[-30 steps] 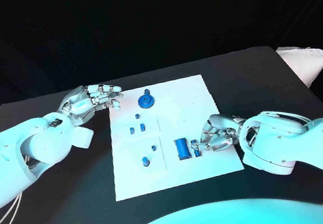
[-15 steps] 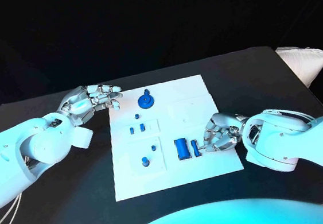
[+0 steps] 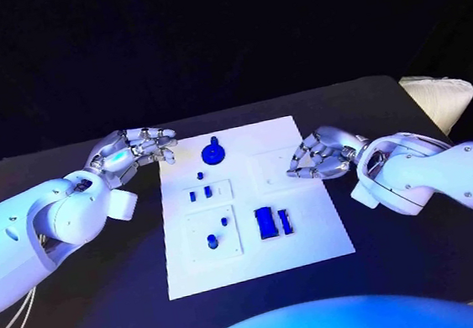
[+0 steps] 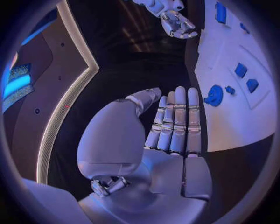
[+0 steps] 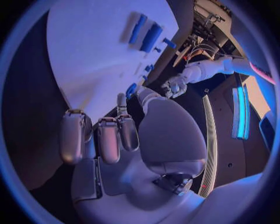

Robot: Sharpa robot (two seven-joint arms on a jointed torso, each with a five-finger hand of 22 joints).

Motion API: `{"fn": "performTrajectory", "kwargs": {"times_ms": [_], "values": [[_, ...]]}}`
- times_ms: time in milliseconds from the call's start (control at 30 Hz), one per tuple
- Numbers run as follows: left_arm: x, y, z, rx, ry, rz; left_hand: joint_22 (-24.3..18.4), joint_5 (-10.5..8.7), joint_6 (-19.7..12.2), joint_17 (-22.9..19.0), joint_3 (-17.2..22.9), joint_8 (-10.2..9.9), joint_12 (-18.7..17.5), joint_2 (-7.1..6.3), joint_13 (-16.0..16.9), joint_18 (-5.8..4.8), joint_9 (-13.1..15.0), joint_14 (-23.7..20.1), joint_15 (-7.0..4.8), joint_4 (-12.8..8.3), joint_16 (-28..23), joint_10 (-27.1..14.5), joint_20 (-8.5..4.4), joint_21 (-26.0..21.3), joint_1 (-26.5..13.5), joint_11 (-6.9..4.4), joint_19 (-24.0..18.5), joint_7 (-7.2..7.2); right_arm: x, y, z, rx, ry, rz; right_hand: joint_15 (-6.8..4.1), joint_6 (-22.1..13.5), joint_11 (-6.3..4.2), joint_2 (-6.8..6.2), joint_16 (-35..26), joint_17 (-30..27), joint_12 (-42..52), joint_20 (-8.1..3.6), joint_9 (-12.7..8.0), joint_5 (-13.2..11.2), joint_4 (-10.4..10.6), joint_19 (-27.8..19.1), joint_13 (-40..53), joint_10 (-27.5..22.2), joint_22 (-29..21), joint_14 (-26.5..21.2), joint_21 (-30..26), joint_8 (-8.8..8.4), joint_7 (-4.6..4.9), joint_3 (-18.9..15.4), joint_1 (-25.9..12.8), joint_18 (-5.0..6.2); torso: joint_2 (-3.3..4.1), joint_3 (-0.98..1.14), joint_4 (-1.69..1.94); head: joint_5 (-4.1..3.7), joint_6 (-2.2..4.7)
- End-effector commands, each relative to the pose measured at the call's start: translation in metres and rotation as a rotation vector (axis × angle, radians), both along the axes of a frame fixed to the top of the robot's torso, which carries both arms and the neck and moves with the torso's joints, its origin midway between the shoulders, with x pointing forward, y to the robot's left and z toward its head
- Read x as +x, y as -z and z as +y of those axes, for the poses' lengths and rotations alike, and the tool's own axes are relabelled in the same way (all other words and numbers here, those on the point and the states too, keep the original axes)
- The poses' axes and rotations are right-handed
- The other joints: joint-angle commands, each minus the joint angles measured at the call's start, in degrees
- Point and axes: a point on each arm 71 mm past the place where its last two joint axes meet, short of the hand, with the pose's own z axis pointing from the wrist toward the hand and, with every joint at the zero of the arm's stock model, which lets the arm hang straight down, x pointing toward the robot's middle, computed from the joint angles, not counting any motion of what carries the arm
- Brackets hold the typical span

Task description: Assemble the parts on the task board

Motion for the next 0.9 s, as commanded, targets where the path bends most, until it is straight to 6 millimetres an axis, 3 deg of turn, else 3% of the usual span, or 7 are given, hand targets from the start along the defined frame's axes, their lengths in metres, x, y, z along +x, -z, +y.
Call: {"fn": "performTrajectory", "kwargs": {"times_ms": [33,567,600,700,833,867,900], "values": [[0.006,-0.005,0.007,-0.047,-0.128,-0.083,-0.76,-0.37,-1.06,0.03,-0.12,-0.72,-0.62,-0.21,0.03,0.12,-0.29,-0.88,0.56,0.59,-0.96,-0.34,0.63,-1.23,-0.65,0.4,-0.12,0.16,0.02,-0.01,-0.004,0.27,0.02,-0.059,1.1,-1.78,0.7,-0.14,-10.49,-10.79,-17.89,0.86,-0.28,-0.53,-0.42,-5.9,0.35,-8.54,1.09,-2.48,-22.23,-1.15,0.97,1.58,1.33,3.4,-1.0,-0.4,-0.32,0.17,1.73],[0.027,-0.002,0.012,-0.042,-0.323,-0.202,-18.18,-2.94,-5.6,-6.95,-0.25,-3.71,-5.12,-0.35,-1.37,-0.14,-2.23,-11.13,6.1,2.58,-24.13,-9.47,6.82,-26.85,1.19,3.96,-6.41,-2.25,0.094,-0.014,-0.005,0.547,0.113,-0.093,8.32,-4.35,6.43,-1.33,-65.79,-48.71,-68.93,8.53,-2.6,-4.54,-3.17,-23.07,-57.31,-19.0,-47.03,-22.59,-64.57,-8.14,5.32,10.22,3.86,6.63,-2.34,-0.11,-0.32,2.04,9.79],[0.026,0.001,0.009,-0.026,-0.265,-0.156,-37.47,-15.54,-53.85,-19.91,-30.28,-14.07,-8.8,9.21,-4.97,-10.16,-12.51,-56.68,-3.93,0.3,-39.09,-65.63,-9.65,-41.33,-22.19,-7.07,-46.28,-10.72,0.093,-0.012,-0.008,0.441,0.148,-0.095,3.26,-55.76,-1.23,11.14,-82.44,-74.91,-74.92,-2.92,-21.37,-13.53,-13.97,-40.97,-74.95,-38.4,-74.94,-41.17,-68.16,-21.48,-5.84,-17.75,-18.85,-3.93,-2.18,-0.26,-0.38,1.58,7.97],[0.024,0.001,0.008,-0.025,-0.271,-0.155,-37.47,-15.54,-53.85,-19.91,-30.28,-14.07,-8.8,9.21,-4.97,-10.16,-12.51,-56.68,-3.93,0.3,-39.09,-65.63,-9.65,-41.33,-26.4,-7.07,-46.28,-10.72,0.091,-0.012,-0.005,0.457,0.153,-0.097,3.26,-55.76,-1.23,11.14,-82.44,-74.91,-74.92,-2.92,-21.37,-13.53,-13.97,-83.62,-74.95,-41.87,-74.94,-84.02,-68.16,-21.48,-5.84,-17.75,-23.17,-3.93,-2.44,-0.18,-0.44,1.78,8.33],[0.02,0.002,0.002,-0.021,-0.292,-0.152,-37.47,-15.54,-53.85,-19.91,-30.28,-14.07,-8.8,9.21,-4.97,-10.16,-12.51,-56.68,-3.93,0.3,-39.09,-65.63,-9.65,-41.33,-33.5,-7.07,-46.28,-10.72,0.085,-0.013,0.005,0.513,0.173,-0.101,3.26,-55.76,-1.23,11.14,-82.44,-74.91,-74.92,-2.92,-21.37,-13.53,-13.97,-83.62,-74.95,-82.45,-74.94,-84.02,-68.16,-21.48,-5.84,-17.75,-30.14,-3.93,-3.36,0.08,-0.66,2.52,9.62],[0.018,0.003,0.0,-0.02,-0.299,-0.151,-37.47,-15.54,-53.85,-19.91,-30.28,-14.07,-8.8,9.21,-4.97,-10.16,-12.51,-56.68,-3.93,0.3,-39.09,-65.63,-9.65,-41.33,-35.07,-7.07,-46.28,-10.72,0.083,-0.013,0.009,0.532,0.181,-0.103,3.26,-55.76,-1.23,11.14,-82.44,-74.91,-74.92,-2.92,-21.37,-13.53,-13.97,-83.62,-74.95,-82.45,-74.94,-84.02,-68.16,-21.48,-5.84,-17.75,-71.59,-3.93,-3.68,0.18,-0.73,2.78,10.07],[0.017,0.003,-0.002,-0.018,-0.308,-0.15,-37.47,-15.54,-53.85,-19.91,-30.28,-14.07,-8.8,9.21,-4.97,-10.16,-12.51,-56.68,-3.93,0.3,-39.09,-65.63,-9.65,-41.33,-75.82,-7.07,-46.28,-10.72,0.08,-0.013,0.013,0.554,0.19,-0.104,3.26,-55.76,-1.23,11.14,-82.44,-74.91,-74.92,-2.92,-21.37,-13.53,-13.97,-83.62,-74.95,-82.45,-74.94,-84.02,-68.16,-21.48,-5.84,-17.75,-71.59,-3.93,-4.05,0.28,-0.82,3.07,10.59]]}}
